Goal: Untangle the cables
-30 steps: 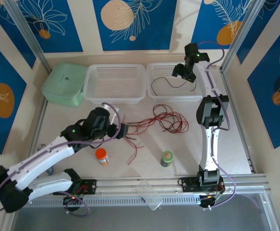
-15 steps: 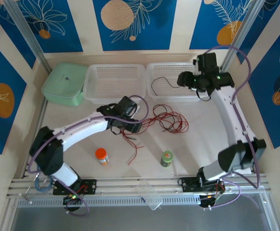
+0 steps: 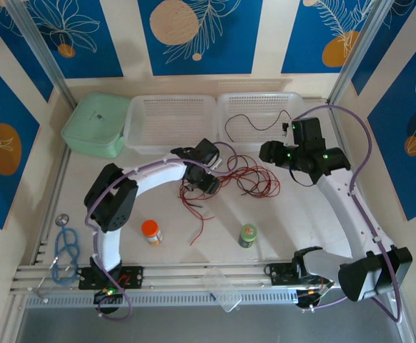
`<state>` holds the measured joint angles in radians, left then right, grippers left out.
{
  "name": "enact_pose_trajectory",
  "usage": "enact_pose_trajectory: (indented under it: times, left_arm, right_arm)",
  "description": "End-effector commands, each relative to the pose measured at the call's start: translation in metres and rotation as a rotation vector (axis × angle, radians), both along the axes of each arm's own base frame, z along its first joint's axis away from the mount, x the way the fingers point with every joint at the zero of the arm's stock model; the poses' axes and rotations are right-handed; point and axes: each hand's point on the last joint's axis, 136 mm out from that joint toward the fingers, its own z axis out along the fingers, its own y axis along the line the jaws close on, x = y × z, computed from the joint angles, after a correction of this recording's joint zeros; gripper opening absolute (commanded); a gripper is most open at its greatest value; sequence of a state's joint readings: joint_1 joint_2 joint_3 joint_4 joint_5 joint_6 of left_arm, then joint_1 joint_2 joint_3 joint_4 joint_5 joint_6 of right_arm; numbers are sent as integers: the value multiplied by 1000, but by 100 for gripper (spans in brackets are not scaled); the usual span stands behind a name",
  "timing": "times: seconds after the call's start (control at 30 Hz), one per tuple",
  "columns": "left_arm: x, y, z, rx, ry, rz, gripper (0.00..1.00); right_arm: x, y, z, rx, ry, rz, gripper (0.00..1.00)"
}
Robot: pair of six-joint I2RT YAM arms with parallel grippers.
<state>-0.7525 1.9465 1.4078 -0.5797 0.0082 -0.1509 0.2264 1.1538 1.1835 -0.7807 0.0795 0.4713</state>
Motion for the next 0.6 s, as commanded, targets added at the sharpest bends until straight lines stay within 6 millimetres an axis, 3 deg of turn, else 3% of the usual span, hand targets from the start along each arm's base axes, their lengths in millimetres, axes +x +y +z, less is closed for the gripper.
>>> enact_pose_trajectory:
  times: [0.0,0.07,0.2,0.33,0.47,0.57]
  left_arm:
    - [10,-3,-1,-6,-5,-12,56]
    - [12,-2,-3,-1,-10,-10,54]
    - [13,-4,-7,-8,-7,-12,42]
    - [14,-6,-9,-17,-6,-11,24]
    - [14,-6,-7,-23,-13,-10,0]
    - [16,-5,4,-37,-41,0,0]
  right_arm:
    - [-6,5,5,42,-20,9,56]
    - [-9,5,5,42,-19,7,56]
    - [-11,6,5,46,-20,10,54]
    - [-12,6,7,49,-23,12,53]
    - [-14,7,12,52,-33,16,53]
    - [-17,6,16,51,-45,16,53]
